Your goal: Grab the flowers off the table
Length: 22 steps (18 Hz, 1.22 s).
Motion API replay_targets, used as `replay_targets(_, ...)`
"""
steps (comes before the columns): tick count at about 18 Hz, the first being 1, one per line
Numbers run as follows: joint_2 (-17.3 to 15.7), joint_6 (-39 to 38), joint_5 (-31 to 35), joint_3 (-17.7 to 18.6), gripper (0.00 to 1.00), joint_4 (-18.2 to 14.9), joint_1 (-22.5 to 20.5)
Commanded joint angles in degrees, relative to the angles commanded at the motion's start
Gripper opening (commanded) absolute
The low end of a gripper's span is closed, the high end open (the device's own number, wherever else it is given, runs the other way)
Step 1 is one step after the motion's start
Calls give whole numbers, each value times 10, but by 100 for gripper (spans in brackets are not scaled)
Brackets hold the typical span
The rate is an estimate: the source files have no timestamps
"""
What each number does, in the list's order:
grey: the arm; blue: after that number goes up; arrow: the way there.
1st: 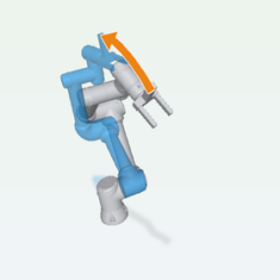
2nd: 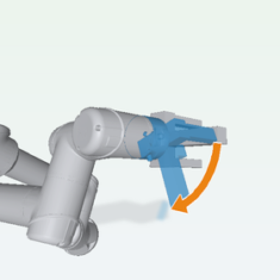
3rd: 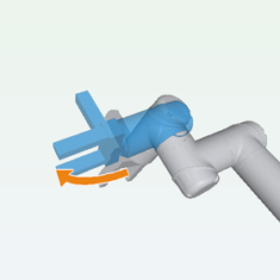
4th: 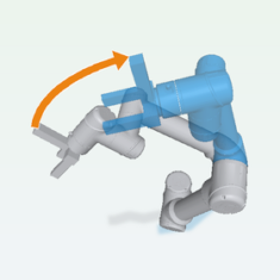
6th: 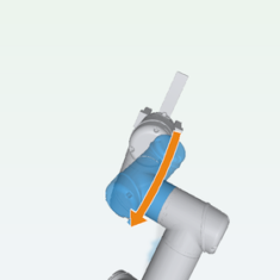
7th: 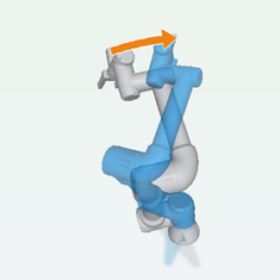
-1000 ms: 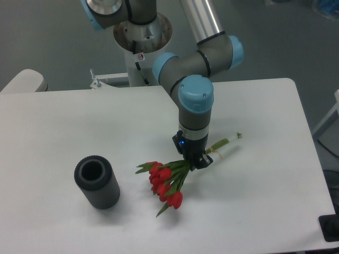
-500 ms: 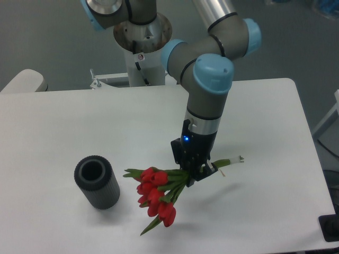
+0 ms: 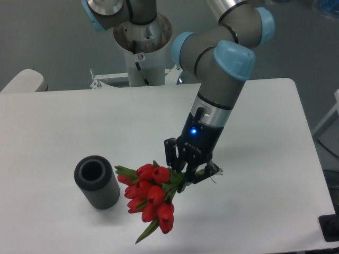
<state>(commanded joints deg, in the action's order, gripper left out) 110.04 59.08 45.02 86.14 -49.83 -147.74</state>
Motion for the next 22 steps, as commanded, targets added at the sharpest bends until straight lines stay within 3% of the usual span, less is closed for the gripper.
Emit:
replay_targets(6, 8, -44, -28, -16, 25, 4, -8)
replay_targets(22, 7, -45, -35, -13, 25, 5, -16)
